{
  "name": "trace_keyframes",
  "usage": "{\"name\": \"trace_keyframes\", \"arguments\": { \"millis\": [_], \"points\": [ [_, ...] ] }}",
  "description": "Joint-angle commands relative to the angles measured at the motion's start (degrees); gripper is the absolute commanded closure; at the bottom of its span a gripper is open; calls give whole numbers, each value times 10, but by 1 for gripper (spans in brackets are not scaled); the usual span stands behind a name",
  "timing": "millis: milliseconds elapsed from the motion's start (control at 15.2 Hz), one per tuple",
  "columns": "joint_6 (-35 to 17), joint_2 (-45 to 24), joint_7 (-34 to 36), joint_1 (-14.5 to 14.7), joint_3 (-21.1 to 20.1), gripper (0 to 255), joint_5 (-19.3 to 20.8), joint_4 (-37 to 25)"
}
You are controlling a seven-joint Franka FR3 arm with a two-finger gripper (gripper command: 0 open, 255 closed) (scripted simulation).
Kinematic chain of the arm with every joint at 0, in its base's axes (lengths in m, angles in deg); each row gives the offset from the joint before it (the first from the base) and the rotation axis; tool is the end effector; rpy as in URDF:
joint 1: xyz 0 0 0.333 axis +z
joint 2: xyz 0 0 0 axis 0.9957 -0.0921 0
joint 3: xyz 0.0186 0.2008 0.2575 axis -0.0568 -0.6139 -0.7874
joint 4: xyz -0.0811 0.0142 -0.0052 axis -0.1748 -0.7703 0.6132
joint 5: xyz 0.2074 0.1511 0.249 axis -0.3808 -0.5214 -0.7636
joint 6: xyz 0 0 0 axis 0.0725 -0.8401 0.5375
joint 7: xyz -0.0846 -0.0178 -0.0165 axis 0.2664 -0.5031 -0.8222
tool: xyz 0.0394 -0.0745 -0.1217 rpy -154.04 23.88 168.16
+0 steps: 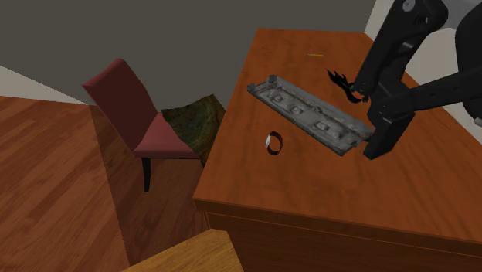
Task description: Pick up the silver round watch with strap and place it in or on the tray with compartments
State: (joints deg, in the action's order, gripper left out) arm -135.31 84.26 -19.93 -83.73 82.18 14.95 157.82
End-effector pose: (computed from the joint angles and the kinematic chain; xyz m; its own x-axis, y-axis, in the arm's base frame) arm 0.2725 0.0172 0.5486 0.9936 -0.0666 0.0915 -0.0674 -0.9977 0.0063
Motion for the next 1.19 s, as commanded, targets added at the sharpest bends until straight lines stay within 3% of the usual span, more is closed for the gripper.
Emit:
{"name": "trace_keyframes", "arguments": {
  "millis": [0, 1122],
  "points": [
    [0, 0, 0, 0, 0, 0, 0, 0],
    [-222, -250, -37, 100, -120, 0, -12, -33]
  ]
}}
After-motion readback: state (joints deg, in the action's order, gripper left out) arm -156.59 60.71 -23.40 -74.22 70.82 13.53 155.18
